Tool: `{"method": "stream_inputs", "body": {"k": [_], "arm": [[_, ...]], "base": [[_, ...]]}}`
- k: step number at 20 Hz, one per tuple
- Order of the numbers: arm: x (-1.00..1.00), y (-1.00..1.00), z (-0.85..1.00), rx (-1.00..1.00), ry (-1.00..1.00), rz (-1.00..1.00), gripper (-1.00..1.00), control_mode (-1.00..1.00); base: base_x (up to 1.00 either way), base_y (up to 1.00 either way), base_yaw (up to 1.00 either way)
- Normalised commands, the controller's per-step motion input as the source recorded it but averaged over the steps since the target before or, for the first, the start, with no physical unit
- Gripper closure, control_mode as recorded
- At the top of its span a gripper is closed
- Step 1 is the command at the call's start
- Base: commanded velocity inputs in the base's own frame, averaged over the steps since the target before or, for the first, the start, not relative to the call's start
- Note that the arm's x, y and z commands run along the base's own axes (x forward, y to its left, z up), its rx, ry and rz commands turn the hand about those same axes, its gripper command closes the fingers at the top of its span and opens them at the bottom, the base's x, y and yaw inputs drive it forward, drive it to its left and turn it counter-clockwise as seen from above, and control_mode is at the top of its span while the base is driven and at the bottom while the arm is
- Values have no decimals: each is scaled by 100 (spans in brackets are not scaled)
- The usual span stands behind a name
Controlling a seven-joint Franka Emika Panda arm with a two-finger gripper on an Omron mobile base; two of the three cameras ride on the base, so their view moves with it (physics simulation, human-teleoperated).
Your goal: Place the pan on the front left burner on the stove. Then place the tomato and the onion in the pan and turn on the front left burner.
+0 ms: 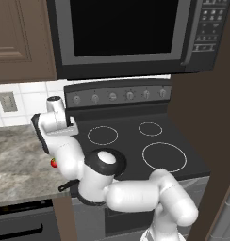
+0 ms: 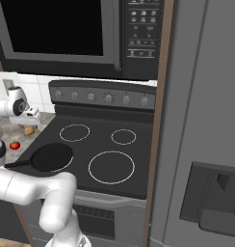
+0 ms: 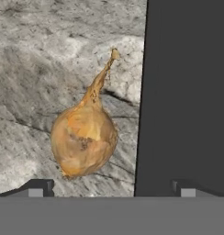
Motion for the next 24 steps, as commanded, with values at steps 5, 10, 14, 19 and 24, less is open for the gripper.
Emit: {"method": "stream_inputs", "body": {"k": [5, 10, 14, 19, 24], "arm": [[0, 0, -29, 0, -1, 11, -100, -100], [1, 0, -19, 0, -4, 10, -100, -100], [10, 9, -11, 1, -1, 8, -100, -100], [21, 17, -11, 6, 0, 7, -100, -100], [25, 13, -10, 6, 0, 6, -100, -100]], "base": [[0, 0, 0], [0, 0, 0], [0, 0, 0], [0, 0, 0], [0, 0, 0]]}}
